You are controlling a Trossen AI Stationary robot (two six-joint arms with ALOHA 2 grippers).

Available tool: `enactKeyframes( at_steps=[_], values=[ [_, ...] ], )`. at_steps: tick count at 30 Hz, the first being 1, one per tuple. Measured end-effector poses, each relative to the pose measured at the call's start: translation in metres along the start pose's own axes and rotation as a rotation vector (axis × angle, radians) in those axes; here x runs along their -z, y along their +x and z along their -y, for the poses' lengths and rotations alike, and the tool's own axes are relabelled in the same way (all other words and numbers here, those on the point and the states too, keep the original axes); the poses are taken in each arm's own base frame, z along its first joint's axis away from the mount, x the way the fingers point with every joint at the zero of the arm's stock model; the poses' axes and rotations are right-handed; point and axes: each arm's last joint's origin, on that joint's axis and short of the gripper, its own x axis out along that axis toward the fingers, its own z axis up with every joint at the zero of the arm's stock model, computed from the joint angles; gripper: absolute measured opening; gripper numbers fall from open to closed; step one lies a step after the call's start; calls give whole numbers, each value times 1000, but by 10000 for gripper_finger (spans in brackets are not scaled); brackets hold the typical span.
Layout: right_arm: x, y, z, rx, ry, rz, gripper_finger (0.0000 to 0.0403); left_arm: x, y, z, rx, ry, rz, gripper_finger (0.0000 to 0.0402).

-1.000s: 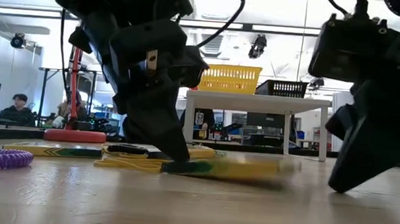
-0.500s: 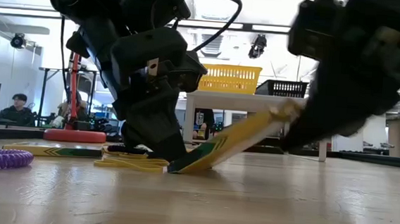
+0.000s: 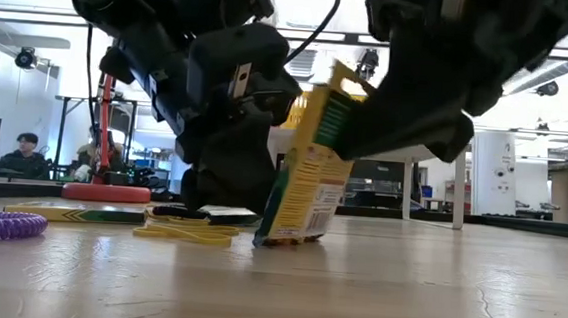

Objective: Pick & Place Office Desk Supplies
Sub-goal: Put the crayon box into the yellow bin on the shelf

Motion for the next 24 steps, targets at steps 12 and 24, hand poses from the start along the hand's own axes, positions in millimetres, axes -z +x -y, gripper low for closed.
enactKeyframes(
  at_steps=[12, 24],
  values=[
    [-12, 3, 2, 6, -26, 21, 141, -5, -11, 6, 22, 3, 13, 1],
    [-13, 3, 2, 10, -32, 27, 233, -1, -29, 27, 60, 56, 0, 1]
  ],
)
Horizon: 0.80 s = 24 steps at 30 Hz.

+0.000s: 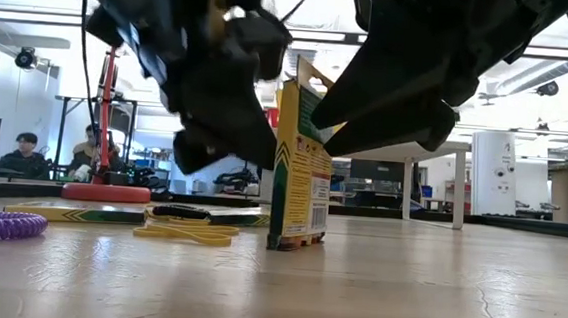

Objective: Pick & Place Office Desk Supplies
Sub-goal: Put the crayon box into the yellow bin on the shelf

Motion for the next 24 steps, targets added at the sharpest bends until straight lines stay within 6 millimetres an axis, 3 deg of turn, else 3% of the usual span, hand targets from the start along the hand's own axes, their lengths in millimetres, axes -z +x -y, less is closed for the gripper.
enactKeyframes(
  at_steps=[9, 15, 24],
  values=[
    [-8, 5, 11, 71, -65, 40, 253, 8, -15, 25, 2, 56, 41, 1],
    [-12, 7, 15, 82, -134, 41, 242, 10, -4, 18, -70, 56, 77, 1],
    [-7, 1, 9, 70, -159, 23, 235, 9, -4, 18, -77, 55, 97, 1]
  ],
)
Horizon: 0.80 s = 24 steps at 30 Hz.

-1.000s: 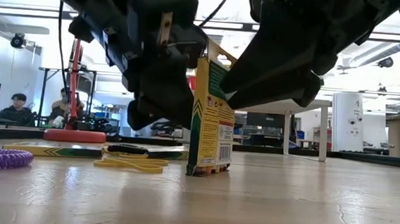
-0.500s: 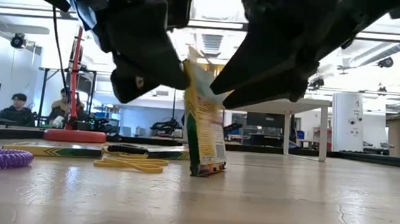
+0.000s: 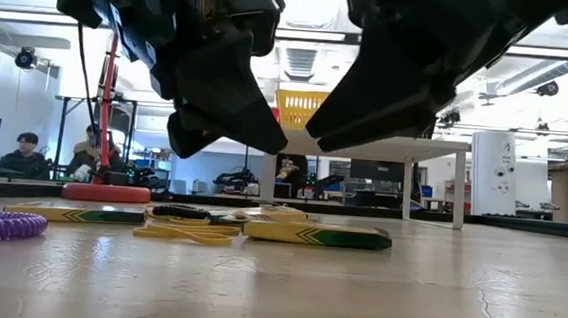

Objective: Pick & Place Office Desk Supplies
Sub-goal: Put the crayon box into the yellow bin on the shelf

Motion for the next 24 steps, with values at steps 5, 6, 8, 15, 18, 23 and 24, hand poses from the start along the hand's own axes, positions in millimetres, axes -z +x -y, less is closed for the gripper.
enactKeyframes(
  at_steps=[5, 6, 8, 15, 18, 23, 24],
  values=[
    [5, -17, 3, 24, 27, -103, 225, 2, -9, -3, -52, -1, -63, 1],
    [8, -22, 4, 35, 24, -138, 220, 2, -11, -3, -61, -6, -73, 1],
    [15, -28, 4, 55, 30, -207, 207, 2, -12, -8, -90, -18, -90, 1],
    [48, -25, 10, 136, 99, -291, 136, 5, -5, -30, -174, -47, -107, 1],
    [54, -19, 11, 150, 108, -233, 102, 9, -4, -37, -189, -56, -113, 1],
    [56, -8, 14, 135, 97, -182, 48, 12, -3, -42, -192, -62, -81, 1],
    [54, -6, 14, 132, 106, -171, 38, 13, -3, -43, -191, -62, -78, 1]
  ],
)
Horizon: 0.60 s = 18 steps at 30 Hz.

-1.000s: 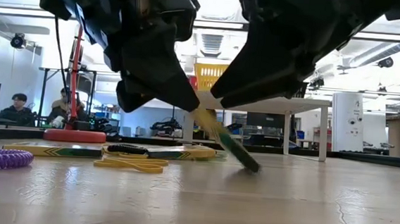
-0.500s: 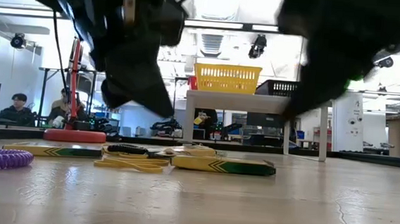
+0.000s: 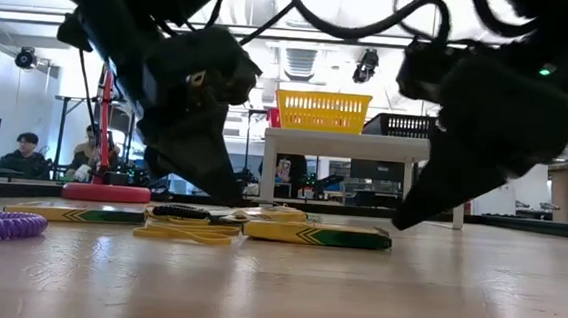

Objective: Pick & Place Office Desk Supplies
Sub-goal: Put the crayon box into the yellow bin on the shelf

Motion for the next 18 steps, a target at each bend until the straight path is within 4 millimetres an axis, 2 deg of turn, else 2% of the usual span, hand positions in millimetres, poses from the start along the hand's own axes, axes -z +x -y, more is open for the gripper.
enactKeyframes(
  at_steps=[4, 18],
  values=[
    [0, 5, 2, 11, 6, 6, 11, 3, 1, -4, -6, -4, 22, 1],
    [0, 11, 0, -8, -2, 24, 8, 8, 3, -10, 2, -11, 43, 1]
  ],
)
